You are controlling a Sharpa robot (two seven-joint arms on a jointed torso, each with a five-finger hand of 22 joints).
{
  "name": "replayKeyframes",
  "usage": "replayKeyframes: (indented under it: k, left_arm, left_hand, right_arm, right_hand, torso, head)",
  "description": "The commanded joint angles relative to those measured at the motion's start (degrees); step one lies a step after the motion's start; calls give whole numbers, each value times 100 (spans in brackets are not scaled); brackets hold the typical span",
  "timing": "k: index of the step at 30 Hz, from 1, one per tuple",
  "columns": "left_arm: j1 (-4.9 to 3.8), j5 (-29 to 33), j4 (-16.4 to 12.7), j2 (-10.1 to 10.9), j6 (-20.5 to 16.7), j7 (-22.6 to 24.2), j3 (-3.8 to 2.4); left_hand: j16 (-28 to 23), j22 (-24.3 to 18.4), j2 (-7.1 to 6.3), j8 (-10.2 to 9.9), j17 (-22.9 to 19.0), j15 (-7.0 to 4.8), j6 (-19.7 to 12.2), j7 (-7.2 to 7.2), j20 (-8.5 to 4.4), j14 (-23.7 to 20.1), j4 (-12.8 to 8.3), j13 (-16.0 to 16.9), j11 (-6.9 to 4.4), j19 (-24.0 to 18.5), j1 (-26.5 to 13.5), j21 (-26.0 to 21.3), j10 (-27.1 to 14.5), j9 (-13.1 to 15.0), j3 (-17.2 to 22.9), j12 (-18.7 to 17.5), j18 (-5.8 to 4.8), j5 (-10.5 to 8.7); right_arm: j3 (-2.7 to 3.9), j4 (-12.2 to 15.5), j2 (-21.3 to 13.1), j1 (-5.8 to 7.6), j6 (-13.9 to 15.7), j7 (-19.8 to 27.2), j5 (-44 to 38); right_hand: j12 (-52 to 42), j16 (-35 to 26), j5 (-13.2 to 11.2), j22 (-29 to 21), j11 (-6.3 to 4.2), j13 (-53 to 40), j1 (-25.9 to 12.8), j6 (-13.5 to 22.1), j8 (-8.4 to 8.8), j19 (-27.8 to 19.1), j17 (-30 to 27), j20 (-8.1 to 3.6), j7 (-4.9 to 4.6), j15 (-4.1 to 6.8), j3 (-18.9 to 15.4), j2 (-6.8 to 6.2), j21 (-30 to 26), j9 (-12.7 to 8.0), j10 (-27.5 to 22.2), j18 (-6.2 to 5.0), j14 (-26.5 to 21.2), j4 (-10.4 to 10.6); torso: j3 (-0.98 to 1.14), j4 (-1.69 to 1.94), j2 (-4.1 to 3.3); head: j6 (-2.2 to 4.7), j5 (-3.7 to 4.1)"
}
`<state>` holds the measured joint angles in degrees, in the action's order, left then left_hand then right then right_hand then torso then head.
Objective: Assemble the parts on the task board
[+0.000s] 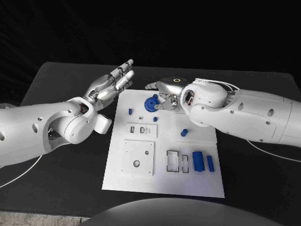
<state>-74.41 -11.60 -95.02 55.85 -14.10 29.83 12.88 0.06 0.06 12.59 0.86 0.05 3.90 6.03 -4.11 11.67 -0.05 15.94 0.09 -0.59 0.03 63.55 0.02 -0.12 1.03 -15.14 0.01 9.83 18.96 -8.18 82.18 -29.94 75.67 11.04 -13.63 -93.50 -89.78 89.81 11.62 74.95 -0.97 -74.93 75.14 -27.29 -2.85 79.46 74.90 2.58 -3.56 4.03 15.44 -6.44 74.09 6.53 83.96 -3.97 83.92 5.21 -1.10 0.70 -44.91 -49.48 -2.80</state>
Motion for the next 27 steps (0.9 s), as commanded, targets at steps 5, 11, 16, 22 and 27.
replayKeyframes:
  k: [5,11,16,22,27]
  left_arm:
    - [7,2,11,-10,128,48,-1]
    - [23,17,26,-13,136,52,0]
    - [33,21,33,-14,138,59,0]
    - [36,23,41,-28,150,62,0]
    - [38,23,44,-33,147,65,0]
  left_hand:
    - [-6,-6,-14,33,-5,46,21,39,46,5,9,-9,46,-3,57,-2,12,9,33,-1,47,39]
    - [-6,-6,-13,33,-5,47,22,41,46,5,7,-9,46,-3,59,-2,12,9,34,-1,46,44]
    - [-6,-6,-9,34,-5,51,28,47,49,5,2,-9,49,-3,67,-2,12,10,39,-1,46,59]
    - [-6,-6,-1,35,-5,54,30,53,52,5,-6,-9,53,-3,79,-2,12,11,48,-1,45,82]
    - [-6,-6,4,36,-5,57,34,59,55,5,-15,-9,54,-3,92,-2,12,12,55,-1,45,105]
  right_arm:
    - [2,0,-89,-9,416,138,46]
    - [2,39,-209,-11,698,213,94]
    - [2,79,-275,-12,602,238,124]
    - [1,112,-293,-29,351,240,153]
    - [1,111,-289,-39,156,234,165]
  right_hand:
    - [-22,1,-266,283,-86,-1507,-53,167,12,-5,1492,-84,51,86,-179,-21,-72,-108,604,-55,601,134]
    - [-22,12,-250,300,-64,-1507,-27,-471,-115,20,1503,-87,11,77,-224,48,-76,-24,604,-48,605,229]
    - [-22,19,-218,331,-66,-1507,-25,-1127,-256,50,1510,-83,22,75,-246,98,-56,69,604,-40,608,261]
    - [-22,19,-221,324,-67,-1507,-28,-1119,-255,44,1510,-83,22,75,-248,101,-67,66,604,-43,608,264]
    - [-22,19,-218,329,-61,-1507,-28,-1413,-306,45,1510,-82,11,73,-256,131,-75,101,604,-43,608,273]
  torso:
    - [-4,5,-3]
    - [-4,2,-2]
    - [-5,3,-1]
    - [-2,2,2]
    - [-3,3,0]
  head:
    - [-2,-9]
    - [-13,-11]
    - [-2,14]
    - [-2,3]
    - [5,6]
